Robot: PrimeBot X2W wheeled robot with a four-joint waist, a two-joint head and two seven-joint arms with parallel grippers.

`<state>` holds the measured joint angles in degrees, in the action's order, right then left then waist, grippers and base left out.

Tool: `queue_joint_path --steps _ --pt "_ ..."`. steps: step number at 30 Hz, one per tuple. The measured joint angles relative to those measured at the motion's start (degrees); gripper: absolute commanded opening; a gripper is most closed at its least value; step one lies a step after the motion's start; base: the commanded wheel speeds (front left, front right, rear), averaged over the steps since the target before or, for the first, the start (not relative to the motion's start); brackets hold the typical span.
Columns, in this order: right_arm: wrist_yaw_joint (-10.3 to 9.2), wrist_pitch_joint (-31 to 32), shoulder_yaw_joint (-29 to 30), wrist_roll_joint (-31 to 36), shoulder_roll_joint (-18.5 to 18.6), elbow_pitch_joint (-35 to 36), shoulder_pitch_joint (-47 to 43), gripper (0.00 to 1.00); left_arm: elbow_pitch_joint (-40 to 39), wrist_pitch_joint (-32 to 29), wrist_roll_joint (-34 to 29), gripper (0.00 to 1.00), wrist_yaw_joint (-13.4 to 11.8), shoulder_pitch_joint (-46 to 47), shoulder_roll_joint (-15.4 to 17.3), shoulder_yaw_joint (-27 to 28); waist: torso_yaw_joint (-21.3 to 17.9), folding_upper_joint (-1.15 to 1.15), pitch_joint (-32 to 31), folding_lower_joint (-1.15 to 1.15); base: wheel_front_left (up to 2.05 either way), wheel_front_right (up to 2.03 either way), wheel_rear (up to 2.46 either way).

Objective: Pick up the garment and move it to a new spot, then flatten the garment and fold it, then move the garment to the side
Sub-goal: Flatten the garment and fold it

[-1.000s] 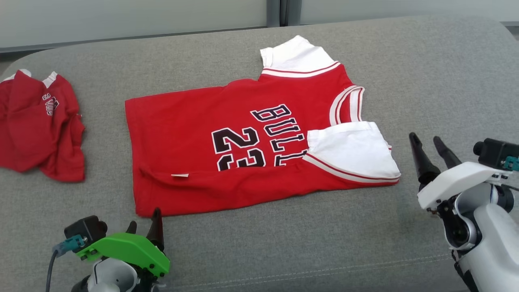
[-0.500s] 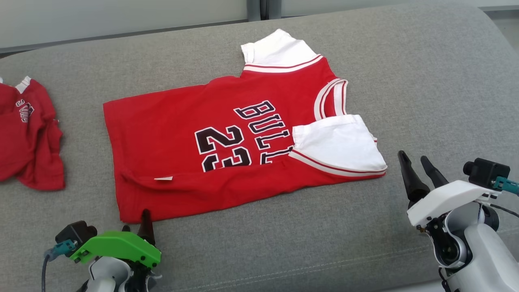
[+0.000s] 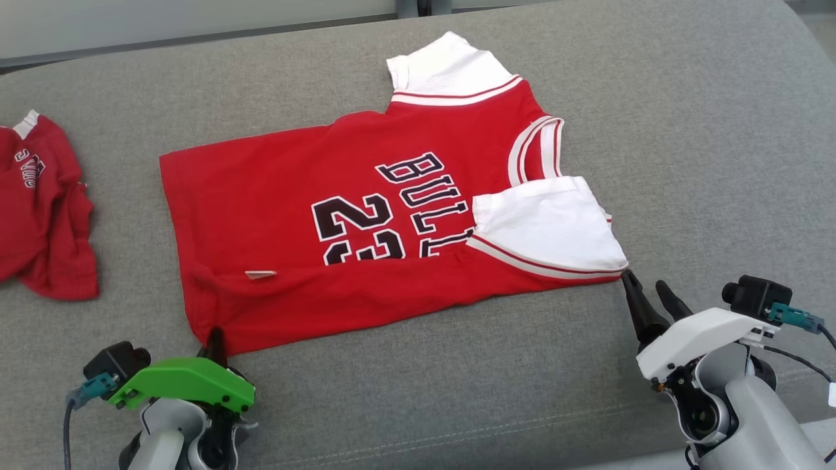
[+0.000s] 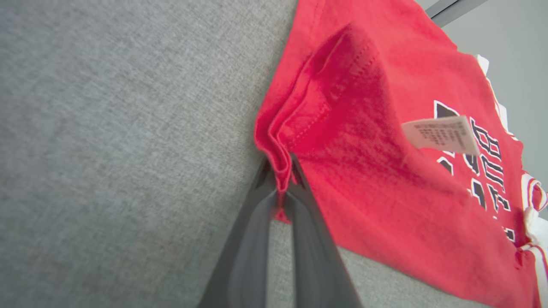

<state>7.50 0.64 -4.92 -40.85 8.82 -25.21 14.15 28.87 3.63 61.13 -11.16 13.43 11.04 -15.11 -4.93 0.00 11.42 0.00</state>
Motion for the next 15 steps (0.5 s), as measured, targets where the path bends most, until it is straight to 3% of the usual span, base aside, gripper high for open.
queue_joint_path --steps 14,15 --pt "0.0 -2.3 -3.7 -3.3 0.2 -10.0 6.9 1.0 -3.3 0.0 -1.2 0.0 0.8 1.3 -0.7 -2.3 3.8 0.0 2.3 0.0 0.0 0.0 0.0" --pt "0.0 -2.5 -3.9 -4.2 0.2 -10.4 7.6 0.91 -3.6 0.0 -1.3 0.0 0.8 1.3 -0.6 -2.3 4.0 0.0 2.4 0.0 0.0 0.0 0.0"
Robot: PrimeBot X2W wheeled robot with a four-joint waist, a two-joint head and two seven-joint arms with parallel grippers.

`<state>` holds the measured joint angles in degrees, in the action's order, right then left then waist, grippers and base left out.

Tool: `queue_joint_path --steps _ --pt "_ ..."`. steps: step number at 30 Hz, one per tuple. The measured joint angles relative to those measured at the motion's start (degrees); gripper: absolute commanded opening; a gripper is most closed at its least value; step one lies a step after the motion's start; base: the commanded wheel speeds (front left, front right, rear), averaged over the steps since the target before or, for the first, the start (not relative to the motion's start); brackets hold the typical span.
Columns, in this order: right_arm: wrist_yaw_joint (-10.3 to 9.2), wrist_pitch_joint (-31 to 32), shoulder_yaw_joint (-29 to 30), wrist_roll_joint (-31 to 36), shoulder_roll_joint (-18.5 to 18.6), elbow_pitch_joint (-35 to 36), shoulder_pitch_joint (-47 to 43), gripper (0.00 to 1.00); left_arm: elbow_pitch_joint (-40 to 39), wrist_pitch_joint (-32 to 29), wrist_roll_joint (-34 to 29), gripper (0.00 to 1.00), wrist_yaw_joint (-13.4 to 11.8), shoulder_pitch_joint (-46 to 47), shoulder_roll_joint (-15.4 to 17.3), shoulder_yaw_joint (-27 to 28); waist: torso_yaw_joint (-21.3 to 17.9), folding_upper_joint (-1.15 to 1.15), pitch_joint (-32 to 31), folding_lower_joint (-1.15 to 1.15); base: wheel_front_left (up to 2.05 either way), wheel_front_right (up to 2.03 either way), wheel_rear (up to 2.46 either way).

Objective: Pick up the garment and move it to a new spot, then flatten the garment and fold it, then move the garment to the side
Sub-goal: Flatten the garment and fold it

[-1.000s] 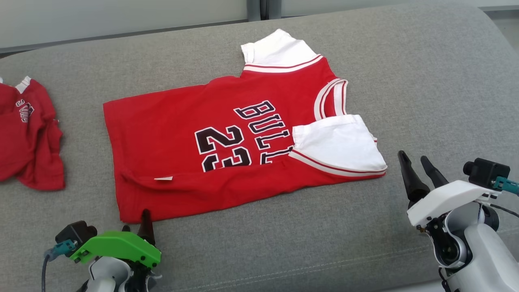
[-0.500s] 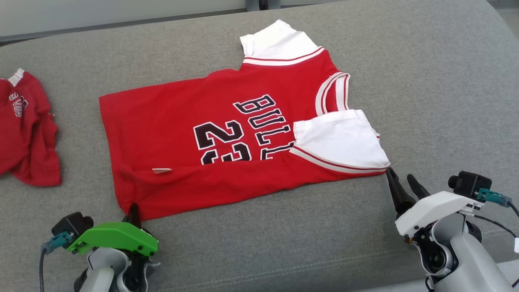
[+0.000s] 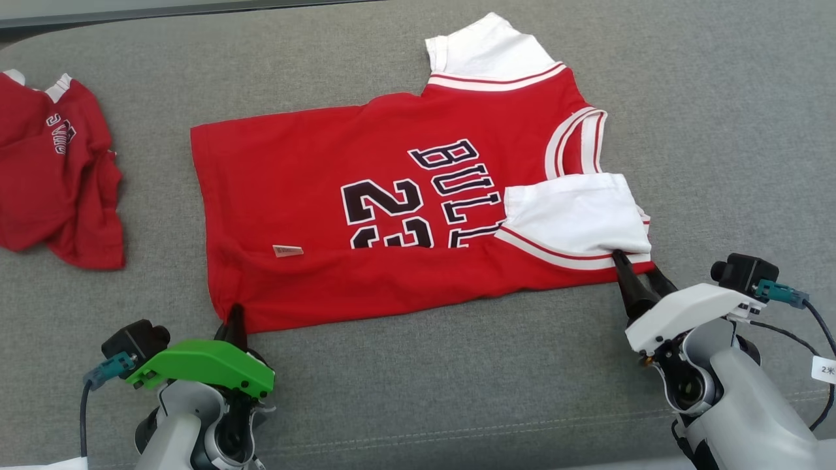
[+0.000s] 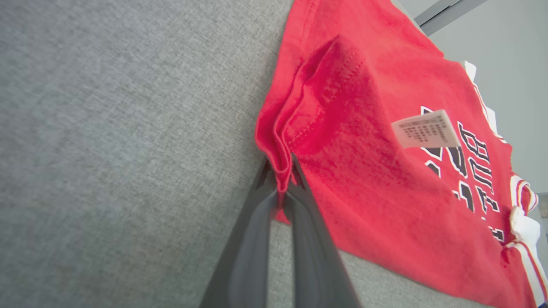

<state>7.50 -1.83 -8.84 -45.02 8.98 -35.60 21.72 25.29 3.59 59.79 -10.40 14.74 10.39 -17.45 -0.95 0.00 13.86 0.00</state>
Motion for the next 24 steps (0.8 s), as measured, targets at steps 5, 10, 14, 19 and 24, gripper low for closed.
queue_joint_path --steps 5,10,14,19,24 --pt "0.0 -0.9 -2.3 -4.5 0.6 -0.4 1.7 0.29 -1.0 0.0 -0.2 0.0 -0.2 0.0 0.0 -0.3 0.7 0.0 0.5 0.0 0.0 0.0 0.0" --pt "0.0 -3.8 -4.4 -9.4 2.4 0.7 2.2 0.0 -2.2 0.5 -0.4 0.0 -0.2 0.0 0.3 -0.2 0.3 0.0 0.4 0.0 0.0 0.0 0.0" --pt "0.0 -4.3 -5.6 -15.6 7.4 5.1 2.4 0.0 -7.8 1.1 -1.2 0.0 -0.2 -0.8 1.5 -0.3 -0.2 0.0 -0.8 0.0 0.0 0.0 0.0" --pt "0.01 -2.6 -3.8 -16.9 10.5 8.2 0.8 0.0 -13.6 0.4 -1.7 0.0 -1.3 -4.0 2.5 -1.0 -0.3 0.0 -1.8 0.0 0.0 0.0 0.0" --pt "0.03 0.9 -3.1 -15.8 12.2 10.8 -4.0 0.0 -18.1 -0.7 -1.7 0.0 -3.3 -9.4 2.9 -1.9 -0.4 0.0 -2.7 0.0 0.0 0.0 0.0"
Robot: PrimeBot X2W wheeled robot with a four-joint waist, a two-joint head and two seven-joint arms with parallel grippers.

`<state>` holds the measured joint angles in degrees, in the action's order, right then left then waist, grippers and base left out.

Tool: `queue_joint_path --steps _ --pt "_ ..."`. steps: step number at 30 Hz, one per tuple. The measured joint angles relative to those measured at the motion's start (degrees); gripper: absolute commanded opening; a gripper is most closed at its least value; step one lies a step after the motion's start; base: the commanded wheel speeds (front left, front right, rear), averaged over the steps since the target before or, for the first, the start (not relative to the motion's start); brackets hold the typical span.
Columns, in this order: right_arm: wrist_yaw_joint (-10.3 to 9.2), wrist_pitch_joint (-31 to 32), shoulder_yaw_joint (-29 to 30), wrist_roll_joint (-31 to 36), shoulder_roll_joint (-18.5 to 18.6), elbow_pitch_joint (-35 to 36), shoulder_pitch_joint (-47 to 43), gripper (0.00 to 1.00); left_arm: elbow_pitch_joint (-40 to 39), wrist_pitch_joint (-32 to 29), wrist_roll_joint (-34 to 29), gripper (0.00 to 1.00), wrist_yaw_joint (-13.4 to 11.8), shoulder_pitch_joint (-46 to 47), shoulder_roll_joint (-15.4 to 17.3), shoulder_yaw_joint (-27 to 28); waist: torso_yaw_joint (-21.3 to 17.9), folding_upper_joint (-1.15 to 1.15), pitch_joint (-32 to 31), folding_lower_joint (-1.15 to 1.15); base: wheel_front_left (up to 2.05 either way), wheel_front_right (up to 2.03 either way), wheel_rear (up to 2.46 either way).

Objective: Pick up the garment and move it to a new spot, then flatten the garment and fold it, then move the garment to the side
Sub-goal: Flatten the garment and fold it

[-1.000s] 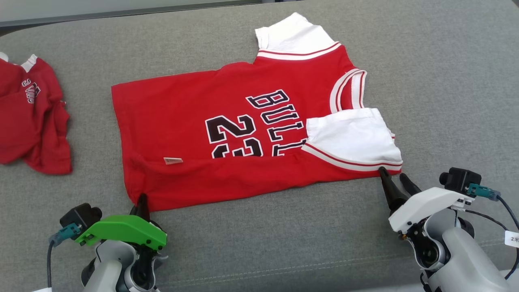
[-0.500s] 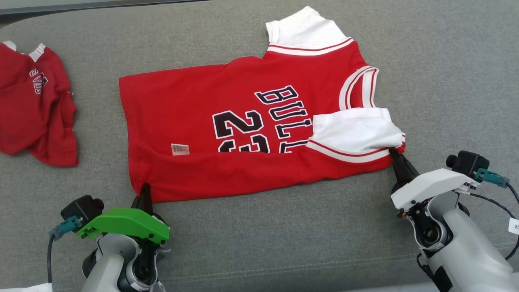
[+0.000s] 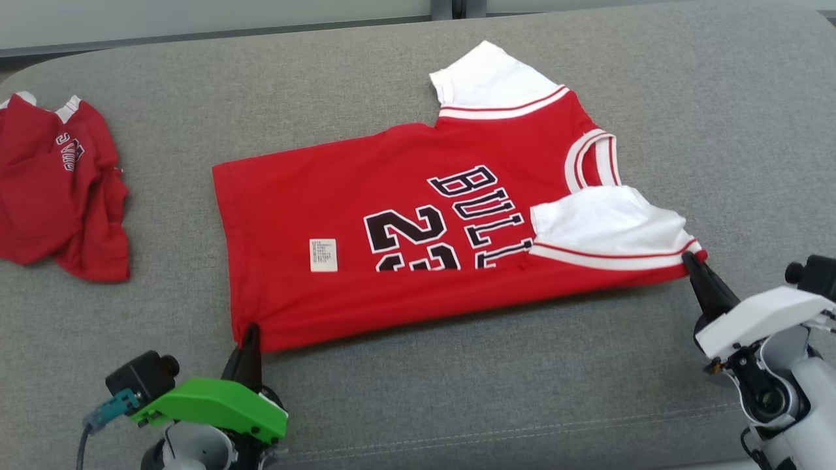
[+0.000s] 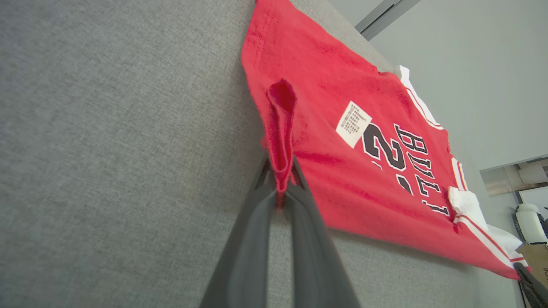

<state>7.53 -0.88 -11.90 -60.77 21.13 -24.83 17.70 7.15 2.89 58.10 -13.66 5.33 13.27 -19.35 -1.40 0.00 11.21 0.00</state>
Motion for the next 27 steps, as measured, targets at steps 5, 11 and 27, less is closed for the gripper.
queue_joint_path --steps 5,11,27 --pt "0.0 1.4 2.5 1.8 -0.5 1.0 -5.6 0.0 0.3 -1.4 0.8 0.0 -1.5 -4.2 -0.6 -1.3 0.2 0.0 -0.2 0.0 0.0 0.0 0.0" --pt "0.0 2.7 4.8 4.4 -3.4 0.7 -9.3 0.0 4.1 -1.5 1.2 0.0 -1.6 -4.9 -1.6 -2.0 -0.1 0.0 -0.5 0.0 0.0 0.0 0.0" --pt "0.0 5.9 8.7 10.6 -6.7 -0.3 -12.1 1.0 7.6 -2.1 -0.4 1.0 -2.6 -5.8 0.3 -3.3 -0.5 0.0 -1.9 0.0 0.0 0.0 0.0"
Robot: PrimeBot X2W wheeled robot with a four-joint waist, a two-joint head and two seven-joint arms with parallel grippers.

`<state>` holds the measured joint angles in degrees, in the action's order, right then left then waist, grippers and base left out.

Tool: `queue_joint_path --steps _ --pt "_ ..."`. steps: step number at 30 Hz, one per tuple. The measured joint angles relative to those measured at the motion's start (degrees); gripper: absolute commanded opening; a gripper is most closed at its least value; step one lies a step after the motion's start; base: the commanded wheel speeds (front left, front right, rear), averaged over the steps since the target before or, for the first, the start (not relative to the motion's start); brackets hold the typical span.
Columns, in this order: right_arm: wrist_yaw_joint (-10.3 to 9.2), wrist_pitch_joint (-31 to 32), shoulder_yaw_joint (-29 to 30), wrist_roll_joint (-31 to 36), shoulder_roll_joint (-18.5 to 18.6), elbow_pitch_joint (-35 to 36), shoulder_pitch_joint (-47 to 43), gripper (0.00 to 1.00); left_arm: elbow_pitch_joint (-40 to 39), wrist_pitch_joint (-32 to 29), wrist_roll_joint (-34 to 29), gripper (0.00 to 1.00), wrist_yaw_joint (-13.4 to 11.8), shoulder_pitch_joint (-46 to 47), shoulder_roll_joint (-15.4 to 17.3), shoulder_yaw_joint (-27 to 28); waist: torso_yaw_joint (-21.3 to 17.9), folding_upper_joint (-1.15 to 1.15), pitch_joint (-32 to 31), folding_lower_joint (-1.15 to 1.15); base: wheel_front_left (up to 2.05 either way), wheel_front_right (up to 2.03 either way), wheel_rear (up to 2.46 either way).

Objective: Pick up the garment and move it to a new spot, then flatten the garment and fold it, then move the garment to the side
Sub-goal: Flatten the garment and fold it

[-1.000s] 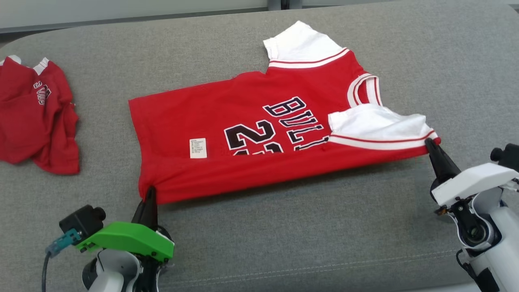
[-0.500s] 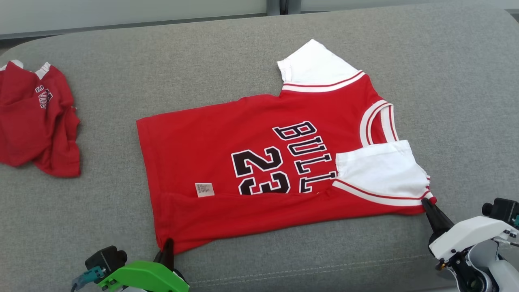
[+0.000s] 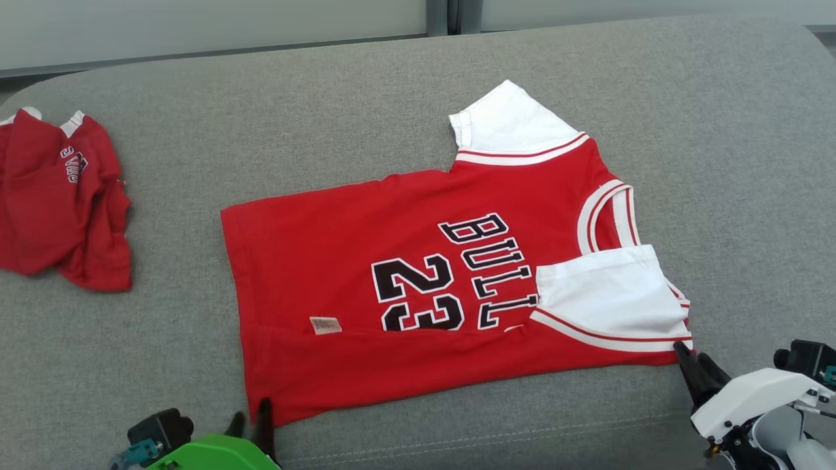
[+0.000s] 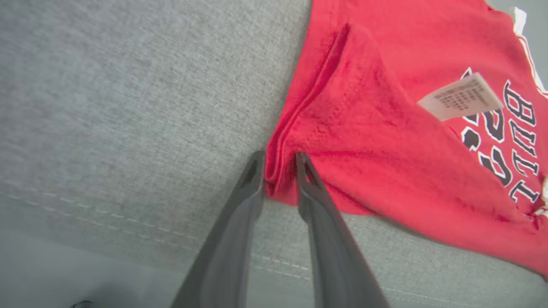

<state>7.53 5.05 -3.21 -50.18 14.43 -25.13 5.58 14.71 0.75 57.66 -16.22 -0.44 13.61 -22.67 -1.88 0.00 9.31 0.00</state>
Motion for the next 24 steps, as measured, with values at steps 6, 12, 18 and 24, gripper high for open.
queue_joint_path --steps 6,12,18,24 --pt "-0.03 0.7 1.9 1.9 1.4 2.6 -1.9 1.0 -2.0 0.2 -3.7 1.0 -1.1 0.2 5.3 -0.3 -0.3 0.0 -0.5 0.0 0.0 0.0 0.0" --pt "-0.04 2.4 3.5 5.0 3.0 8.8 -1.9 1.0 -5.8 -3.9 -6.6 1.0 -1.0 4.8 11.5 -0.8 -1.1 0.0 -0.5 0.0 0.0 0.0 0.0" --pt "-0.04 4.9 3.3 5.8 3.6 16.1 -0.1 1.0 -5.4 -9.5 -8.7 1.0 0.9 13.3 15.5 -2.3 -1.8 0.0 1.1 0.0 0.0 0.0 0.0" --pt "-0.04 6.6 2.4 6.0 3.8 20.7 2.1 1.0 -0.8 -11.9 -11.4 1.0 2.1 22.1 16.1 -3.8 -2.6 0.0 4.2 0.0 0.0 0.0 0.0"
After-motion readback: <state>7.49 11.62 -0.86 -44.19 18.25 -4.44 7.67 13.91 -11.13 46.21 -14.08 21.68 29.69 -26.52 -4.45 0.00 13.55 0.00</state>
